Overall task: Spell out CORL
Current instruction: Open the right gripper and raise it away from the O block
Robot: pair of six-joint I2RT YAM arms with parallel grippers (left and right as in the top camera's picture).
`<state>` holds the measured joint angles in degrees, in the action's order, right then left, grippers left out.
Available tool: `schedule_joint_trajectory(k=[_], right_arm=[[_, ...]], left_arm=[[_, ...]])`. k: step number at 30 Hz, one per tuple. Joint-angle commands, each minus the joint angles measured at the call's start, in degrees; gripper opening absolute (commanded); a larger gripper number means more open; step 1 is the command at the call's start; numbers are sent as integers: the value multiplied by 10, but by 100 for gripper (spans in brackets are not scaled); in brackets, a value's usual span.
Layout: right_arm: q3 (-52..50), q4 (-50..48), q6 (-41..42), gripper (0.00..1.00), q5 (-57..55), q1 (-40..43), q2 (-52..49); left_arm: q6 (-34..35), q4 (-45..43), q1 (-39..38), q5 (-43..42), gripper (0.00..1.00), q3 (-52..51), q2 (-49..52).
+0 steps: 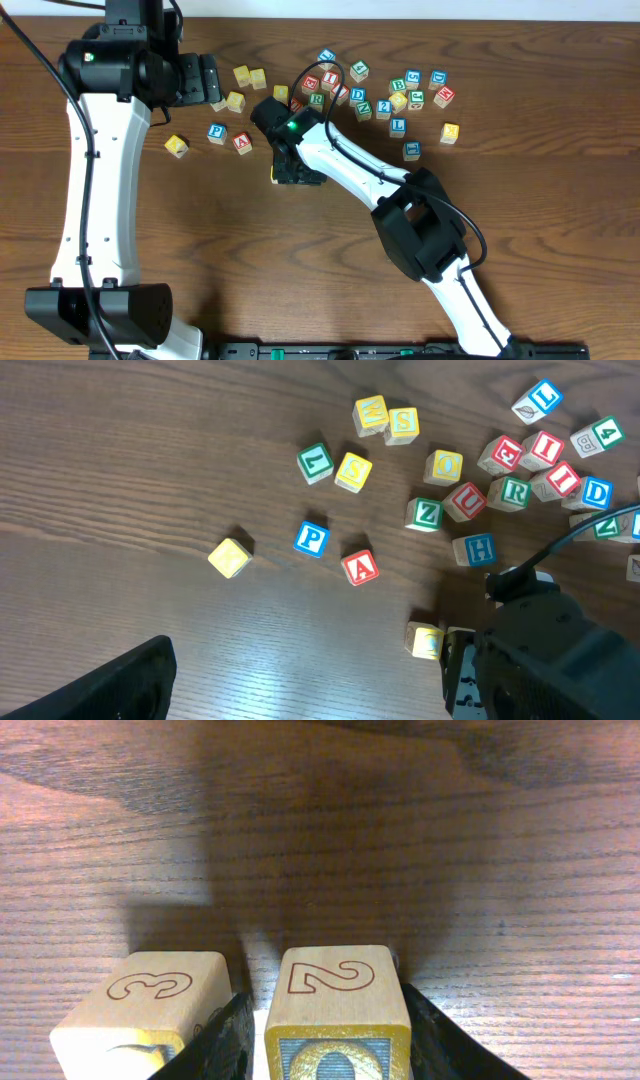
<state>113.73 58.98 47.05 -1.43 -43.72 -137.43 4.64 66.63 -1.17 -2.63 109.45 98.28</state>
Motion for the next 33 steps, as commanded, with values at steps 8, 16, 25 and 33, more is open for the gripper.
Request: schedule_joint_trajectory(k=[8,16,25,33], right_arm=[[16,24,-73,42,-32,16,107],[16,40,-144,44,-29,92,193],[15,67,-226,48,-8,196,197],[14,65,-261,50,-8,234,195]], left_arm=[[-1,-7,1,3,94,3,8],[-1,-7,1,3,94,3,8],[-1,-7,1,3,94,3,8],[3,-7,1,-12,94,3,8]])
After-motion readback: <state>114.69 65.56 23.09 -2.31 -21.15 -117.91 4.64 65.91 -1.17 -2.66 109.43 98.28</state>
